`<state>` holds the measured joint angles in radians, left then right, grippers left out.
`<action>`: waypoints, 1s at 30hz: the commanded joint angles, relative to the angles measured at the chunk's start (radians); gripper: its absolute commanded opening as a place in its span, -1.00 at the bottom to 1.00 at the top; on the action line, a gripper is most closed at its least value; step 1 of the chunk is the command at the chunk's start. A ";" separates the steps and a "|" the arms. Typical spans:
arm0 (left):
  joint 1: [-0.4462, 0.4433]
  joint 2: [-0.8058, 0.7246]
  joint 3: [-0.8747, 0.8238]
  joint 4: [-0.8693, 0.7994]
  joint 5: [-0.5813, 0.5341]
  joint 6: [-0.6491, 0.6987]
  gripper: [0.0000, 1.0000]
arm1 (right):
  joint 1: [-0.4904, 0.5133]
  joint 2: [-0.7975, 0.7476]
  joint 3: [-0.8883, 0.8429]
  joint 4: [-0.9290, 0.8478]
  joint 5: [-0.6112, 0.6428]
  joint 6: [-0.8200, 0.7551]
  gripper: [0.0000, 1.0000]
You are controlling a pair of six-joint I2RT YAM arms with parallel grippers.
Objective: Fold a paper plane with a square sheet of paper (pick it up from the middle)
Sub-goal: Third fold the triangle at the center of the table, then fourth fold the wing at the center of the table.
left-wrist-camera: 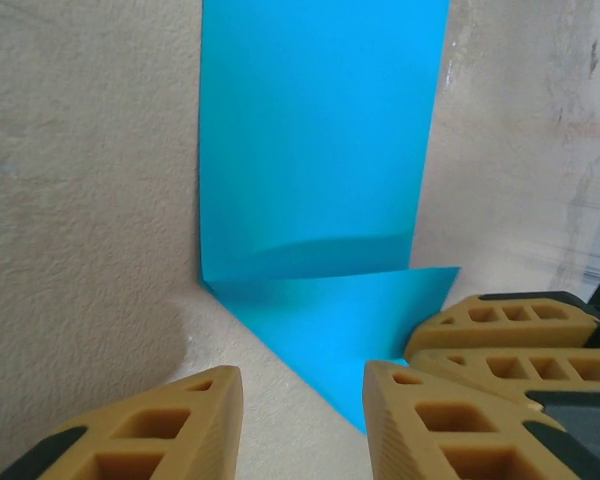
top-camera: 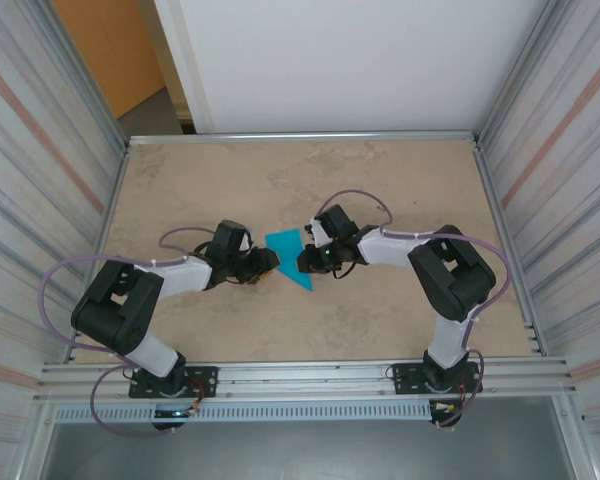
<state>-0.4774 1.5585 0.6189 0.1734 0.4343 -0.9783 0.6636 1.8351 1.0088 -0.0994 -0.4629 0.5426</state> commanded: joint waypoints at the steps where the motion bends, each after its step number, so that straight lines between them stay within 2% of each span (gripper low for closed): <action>1: 0.006 0.002 -0.013 0.076 0.037 -0.039 -0.22 | 0.004 0.039 0.037 -0.052 0.023 0.014 -0.64; 9: 0.006 0.052 0.009 0.082 0.064 -0.050 -0.24 | -0.008 0.072 0.049 -0.090 0.039 0.026 -0.66; 17: 0.006 0.042 0.019 -0.003 -0.006 -0.043 -0.23 | -0.012 0.085 0.050 -0.104 0.037 0.028 -0.67; 30: 0.008 0.095 0.069 0.030 0.031 -0.061 -0.30 | -0.015 0.088 0.033 -0.088 0.031 0.028 -0.68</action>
<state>-0.4767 1.6386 0.6601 0.2028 0.4526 -1.0271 0.6540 1.8931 1.0504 -0.1585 -0.4450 0.5503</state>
